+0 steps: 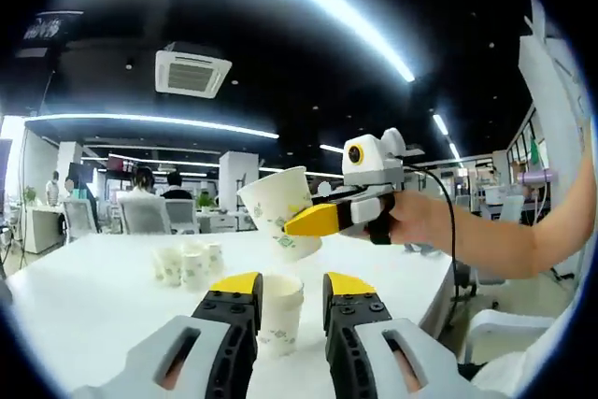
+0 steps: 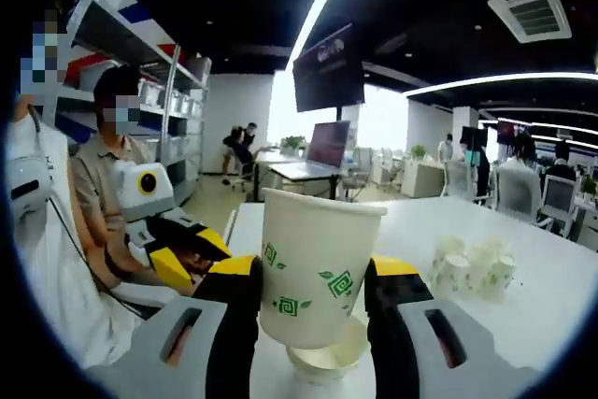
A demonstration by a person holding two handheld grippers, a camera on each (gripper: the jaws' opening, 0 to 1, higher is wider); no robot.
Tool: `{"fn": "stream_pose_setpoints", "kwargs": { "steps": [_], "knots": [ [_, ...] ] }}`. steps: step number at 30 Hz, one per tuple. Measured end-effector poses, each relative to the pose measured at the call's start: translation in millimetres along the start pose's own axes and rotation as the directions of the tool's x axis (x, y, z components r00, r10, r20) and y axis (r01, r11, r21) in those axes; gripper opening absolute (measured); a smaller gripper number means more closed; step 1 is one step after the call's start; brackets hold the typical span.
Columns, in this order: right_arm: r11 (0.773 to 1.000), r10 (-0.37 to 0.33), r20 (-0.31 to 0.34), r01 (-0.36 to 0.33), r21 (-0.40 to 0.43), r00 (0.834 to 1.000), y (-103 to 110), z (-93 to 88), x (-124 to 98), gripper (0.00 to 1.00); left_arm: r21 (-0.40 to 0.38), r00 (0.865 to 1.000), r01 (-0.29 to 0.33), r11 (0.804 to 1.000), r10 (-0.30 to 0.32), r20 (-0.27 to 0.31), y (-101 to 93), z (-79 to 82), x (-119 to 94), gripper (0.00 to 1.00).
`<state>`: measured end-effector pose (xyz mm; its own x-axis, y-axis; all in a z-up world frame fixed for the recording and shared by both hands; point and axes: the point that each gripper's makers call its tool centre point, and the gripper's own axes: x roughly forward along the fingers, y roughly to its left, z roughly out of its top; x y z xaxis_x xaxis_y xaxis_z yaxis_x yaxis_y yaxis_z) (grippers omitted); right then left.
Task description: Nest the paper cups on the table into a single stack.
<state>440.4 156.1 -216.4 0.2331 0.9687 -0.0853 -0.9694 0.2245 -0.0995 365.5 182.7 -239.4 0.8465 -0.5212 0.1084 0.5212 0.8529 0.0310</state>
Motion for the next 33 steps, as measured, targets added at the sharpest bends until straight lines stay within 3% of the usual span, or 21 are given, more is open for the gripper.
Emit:
{"fn": "stream_pose_setpoints", "kwargs": {
  "steps": [4,8,15,25,33],
  "knots": [
    [0.996,-0.087,0.073,0.086,0.025,0.994,-21.6,-13.5,2.3,0.47,0.004,1.000,0.001,1.000,-0.001,-0.008,2.2,-2.9,0.3,0.27],
    [0.993,-0.109,0.078,0.105,0.052,0.991,-26.4,-30.1,4.8,0.47,0.010,1.000,-0.002,1.000,0.002,-0.015,4.8,-4.3,-1.3,0.27],
    [0.988,-0.139,0.114,0.145,-0.043,0.984,-22.6,-27.1,10.2,0.47,0.008,1.000,-0.014,1.000,0.014,-0.012,8.8,-4.7,-2.9,0.27],
    [0.980,-0.171,0.079,0.178,-0.084,0.982,-20.2,-51.8,15.4,0.48,0.023,1.000,-0.009,1.000,0.009,-0.020,5.1,-5.9,-3.0,0.26],
    [0.974,-0.193,0.051,0.198,-0.114,0.980,-21.6,-57.3,14.3,0.50,0.025,1.000,-0.011,1.000,0.011,-0.021,6.5,-6.5,-3.2,0.25]
  ]
}}
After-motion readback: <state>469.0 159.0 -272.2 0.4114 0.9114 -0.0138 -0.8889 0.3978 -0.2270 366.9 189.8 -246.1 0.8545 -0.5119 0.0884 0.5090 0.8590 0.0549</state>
